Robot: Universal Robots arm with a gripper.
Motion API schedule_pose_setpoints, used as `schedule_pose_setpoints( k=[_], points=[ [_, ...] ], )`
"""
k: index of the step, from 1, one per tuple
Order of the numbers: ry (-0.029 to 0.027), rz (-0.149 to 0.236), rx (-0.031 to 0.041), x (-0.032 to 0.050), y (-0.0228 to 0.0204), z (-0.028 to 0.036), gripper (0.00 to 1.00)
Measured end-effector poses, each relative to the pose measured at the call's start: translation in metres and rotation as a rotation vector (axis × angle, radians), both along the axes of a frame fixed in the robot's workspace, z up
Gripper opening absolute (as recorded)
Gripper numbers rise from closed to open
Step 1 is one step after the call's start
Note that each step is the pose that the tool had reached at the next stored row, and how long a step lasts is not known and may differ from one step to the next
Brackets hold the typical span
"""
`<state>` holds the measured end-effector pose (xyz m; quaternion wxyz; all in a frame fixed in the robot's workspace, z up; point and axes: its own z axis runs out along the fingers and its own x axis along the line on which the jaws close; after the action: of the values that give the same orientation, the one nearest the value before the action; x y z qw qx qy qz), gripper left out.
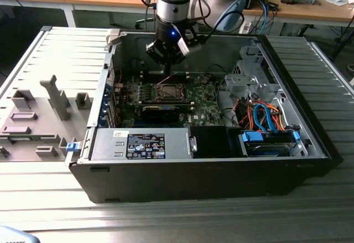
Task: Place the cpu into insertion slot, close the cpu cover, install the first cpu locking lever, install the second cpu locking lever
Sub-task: 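Install the first cpu locking lever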
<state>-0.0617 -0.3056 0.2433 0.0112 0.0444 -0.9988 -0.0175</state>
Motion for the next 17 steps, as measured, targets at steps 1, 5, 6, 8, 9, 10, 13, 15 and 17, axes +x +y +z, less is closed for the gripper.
schedule_pose_setpoints(
  k=[1,5,6,8,9,10,13,15,17],
  points=[
    [0.0000,0.013,0.0001,0.0000,0.0000,-0.0028,0.11],
    [0.0002,0.075,-0.0001,0.0001,0.0013,-0.0091,0.11],
    [0.0001,0.074,0.0000,0.0000,0.0038,-0.0108,0.11],
    [0.0000,0.069,0.0001,0.0000,0.0065,-0.0129,0.11],
    [-0.0001,0.065,0.0002,0.0000,0.0071,-0.0137,0.11],
    [0.0001,0.058,0.0000,0.0001,0.0075,-0.0148,0.11],
    [0.0001,0.055,0.0000,0.0002,0.0075,-0.0168,0.11],
    [0.0001,0.055,0.0000,0.0016,0.0075,-0.0178,0.11],
    [0.0002,0.055,-0.0001,0.0038,0.0075,-0.0192,0.11]
  ],
)
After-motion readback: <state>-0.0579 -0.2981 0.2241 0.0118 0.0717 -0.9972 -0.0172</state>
